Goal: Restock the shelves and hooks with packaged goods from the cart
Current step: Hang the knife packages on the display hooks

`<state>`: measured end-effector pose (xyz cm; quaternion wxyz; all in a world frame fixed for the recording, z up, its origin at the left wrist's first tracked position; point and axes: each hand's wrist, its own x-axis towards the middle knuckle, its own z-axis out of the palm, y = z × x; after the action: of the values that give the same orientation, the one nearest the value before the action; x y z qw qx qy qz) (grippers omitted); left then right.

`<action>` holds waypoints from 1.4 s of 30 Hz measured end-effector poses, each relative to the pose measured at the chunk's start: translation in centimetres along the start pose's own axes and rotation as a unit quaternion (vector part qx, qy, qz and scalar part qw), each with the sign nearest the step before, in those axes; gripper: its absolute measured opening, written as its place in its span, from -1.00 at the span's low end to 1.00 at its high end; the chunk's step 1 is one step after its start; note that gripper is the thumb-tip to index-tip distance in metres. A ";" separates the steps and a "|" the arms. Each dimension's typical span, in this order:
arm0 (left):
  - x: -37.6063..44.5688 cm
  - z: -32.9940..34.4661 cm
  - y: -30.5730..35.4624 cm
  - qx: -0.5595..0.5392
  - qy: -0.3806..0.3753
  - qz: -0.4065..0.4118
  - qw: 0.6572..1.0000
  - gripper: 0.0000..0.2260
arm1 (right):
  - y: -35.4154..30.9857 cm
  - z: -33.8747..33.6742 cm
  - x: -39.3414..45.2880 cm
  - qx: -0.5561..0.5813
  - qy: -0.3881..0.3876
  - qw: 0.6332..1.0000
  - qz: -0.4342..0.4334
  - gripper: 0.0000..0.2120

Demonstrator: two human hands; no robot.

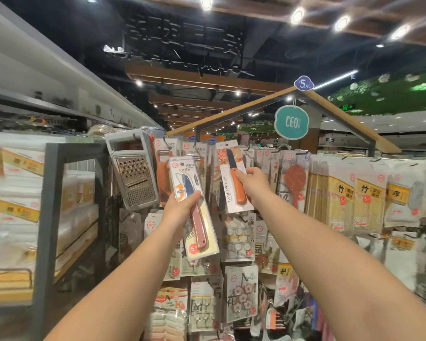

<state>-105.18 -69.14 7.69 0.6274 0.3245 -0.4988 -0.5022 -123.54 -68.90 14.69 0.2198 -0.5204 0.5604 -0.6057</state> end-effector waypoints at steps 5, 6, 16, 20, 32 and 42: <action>-0.3 -0.9 0.5 0.022 0.004 0.003 1.000 -0.75 | -0.6 0.6 1.7 -0.065 0.006 0.997 0.028 -0.65; -0.4 -1.1 0.5 0.025 0.007 0.002 1.000 -0.76 | -0.6 0.6 2.0 -0.083 0.006 0.996 0.035 -0.66; -0.5 -2.2 -0.1 0.024 0.023 -0.008 0.999 -0.77 | 1.5 0.6 0.0 -0.131 -0.051 0.990 0.025 -0.59; -0.5 -1.4 -0.2 0.018 0.030 -0.012 0.999 -0.78 | 2.7 0.9 -4.0 -0.120 -0.239 0.963 0.022 -0.61; -0.3 1.8 -1.6 -0.037 0.036 -0.032 0.998 -0.72 | 4.7 1.6 -6.8 -0.124 -0.307 0.942 0.043 -0.54; 0.1 3.1 -2.0 -0.072 -0.019 -0.105 0.992 -0.39 | 5.0 -0.4 -6.6 -0.107 -0.169 0.980 0.013 -0.73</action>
<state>-108.77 -69.51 6.84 0.5837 0.3192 -0.4361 -0.6061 -123.07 -64.49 7.69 0.2624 -0.6284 0.5832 -0.4428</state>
